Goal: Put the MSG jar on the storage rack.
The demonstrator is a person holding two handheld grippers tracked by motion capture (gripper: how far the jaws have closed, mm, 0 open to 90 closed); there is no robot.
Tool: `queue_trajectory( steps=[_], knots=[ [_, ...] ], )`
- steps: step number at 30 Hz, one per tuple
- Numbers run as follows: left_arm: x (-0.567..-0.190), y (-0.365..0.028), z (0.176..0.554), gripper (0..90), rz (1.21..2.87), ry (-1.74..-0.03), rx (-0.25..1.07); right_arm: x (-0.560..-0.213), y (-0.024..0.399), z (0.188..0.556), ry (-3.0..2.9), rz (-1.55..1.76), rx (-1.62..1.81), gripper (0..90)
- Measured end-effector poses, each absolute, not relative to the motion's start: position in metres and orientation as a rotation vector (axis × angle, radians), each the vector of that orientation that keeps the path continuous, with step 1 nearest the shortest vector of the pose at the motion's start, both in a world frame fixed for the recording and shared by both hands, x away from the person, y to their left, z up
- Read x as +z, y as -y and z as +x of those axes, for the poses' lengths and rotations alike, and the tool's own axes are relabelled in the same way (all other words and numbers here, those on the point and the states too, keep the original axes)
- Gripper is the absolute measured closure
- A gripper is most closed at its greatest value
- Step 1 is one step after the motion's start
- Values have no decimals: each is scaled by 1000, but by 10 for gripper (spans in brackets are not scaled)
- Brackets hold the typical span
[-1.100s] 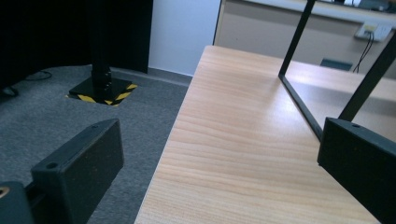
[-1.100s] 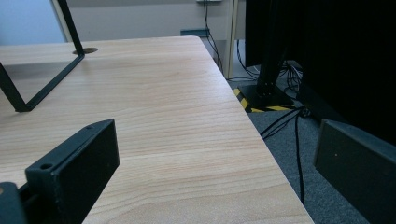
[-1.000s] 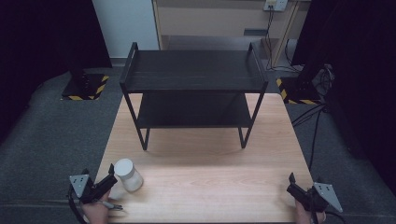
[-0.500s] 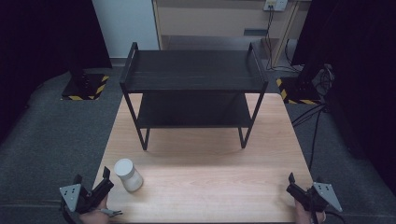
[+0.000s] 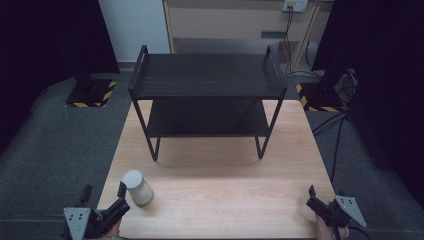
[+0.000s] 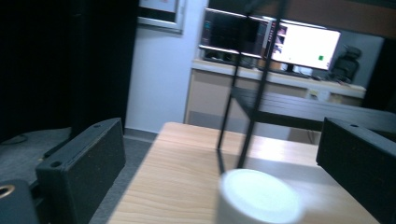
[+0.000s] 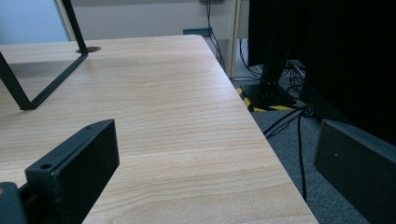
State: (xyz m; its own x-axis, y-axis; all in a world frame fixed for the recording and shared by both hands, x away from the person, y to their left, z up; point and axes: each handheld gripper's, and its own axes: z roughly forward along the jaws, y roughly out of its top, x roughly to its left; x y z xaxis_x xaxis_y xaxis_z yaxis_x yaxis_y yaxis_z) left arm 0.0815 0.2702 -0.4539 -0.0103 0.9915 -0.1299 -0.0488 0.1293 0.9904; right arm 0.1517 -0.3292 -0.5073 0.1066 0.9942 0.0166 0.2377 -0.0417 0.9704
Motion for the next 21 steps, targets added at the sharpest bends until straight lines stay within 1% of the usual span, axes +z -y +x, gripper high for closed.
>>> queue_trajectory(
  steps=[3,5,13,19,20,21],
  knots=[
    [-452,-261,84,3,1125,-1224,1137,-507,329,152,-1294,1453,1027,5],
    [-451,-253,90,6,1183,-1235,1109,-507,330,152,-1295,1453,1029,5],
    [-460,-242,111,10,1275,-1319,1093,-507,330,151,-1299,1450,1033,5],
    [-466,-240,120,11,1312,-1335,1091,-507,330,152,-1303,1447,1030,5],
    [-467,-240,122,14,1319,-1338,1089,-507,330,152,-1305,1447,1029,4],
    [-467,-239,123,38,1324,-1338,1092,-507,330,152,-1306,1447,1029,5]
  ],
)
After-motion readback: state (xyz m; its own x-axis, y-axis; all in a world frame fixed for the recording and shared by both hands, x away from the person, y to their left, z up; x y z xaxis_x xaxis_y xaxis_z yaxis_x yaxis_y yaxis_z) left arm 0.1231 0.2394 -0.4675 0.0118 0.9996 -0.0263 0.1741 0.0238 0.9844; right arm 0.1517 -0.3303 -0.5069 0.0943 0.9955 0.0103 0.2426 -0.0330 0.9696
